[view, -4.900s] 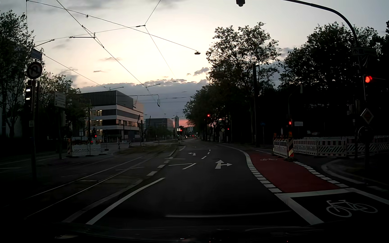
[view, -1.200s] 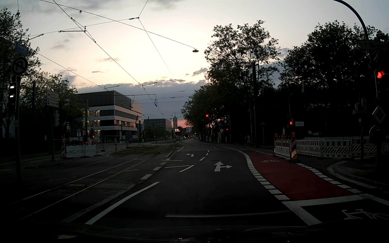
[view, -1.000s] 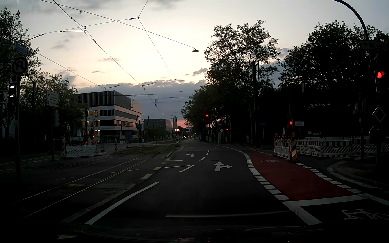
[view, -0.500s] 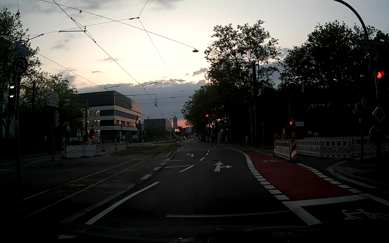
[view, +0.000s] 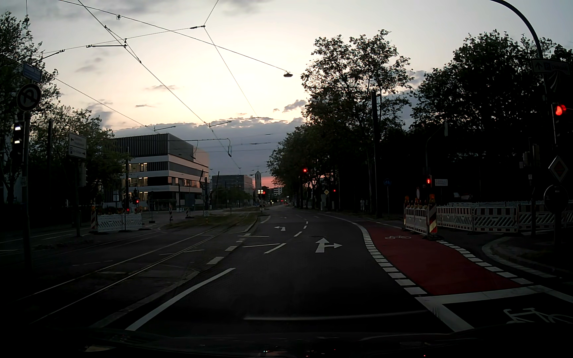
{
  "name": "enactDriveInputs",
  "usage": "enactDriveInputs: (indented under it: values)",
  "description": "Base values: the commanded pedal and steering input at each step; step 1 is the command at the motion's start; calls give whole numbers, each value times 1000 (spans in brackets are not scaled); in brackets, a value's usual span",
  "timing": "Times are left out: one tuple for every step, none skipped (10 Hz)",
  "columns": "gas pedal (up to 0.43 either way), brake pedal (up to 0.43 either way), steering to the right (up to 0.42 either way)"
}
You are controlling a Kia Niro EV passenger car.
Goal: Follow the waypoints while adhering to traffic rules and regulations
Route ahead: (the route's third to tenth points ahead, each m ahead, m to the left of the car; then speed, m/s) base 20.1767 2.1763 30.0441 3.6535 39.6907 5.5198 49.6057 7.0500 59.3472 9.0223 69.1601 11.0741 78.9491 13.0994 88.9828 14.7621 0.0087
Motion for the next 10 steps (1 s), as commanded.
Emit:
enactDriveInputs:
  values:
    - [0,244,34]
    - [0,244,34]
    - [0,244,34]
    - [0,244,34]
    - [0,244,34]
    - [0,244,34]
    - [0,244,34]
    - [0,244,34]
    - [0,244,34]
    - [0,244,34]
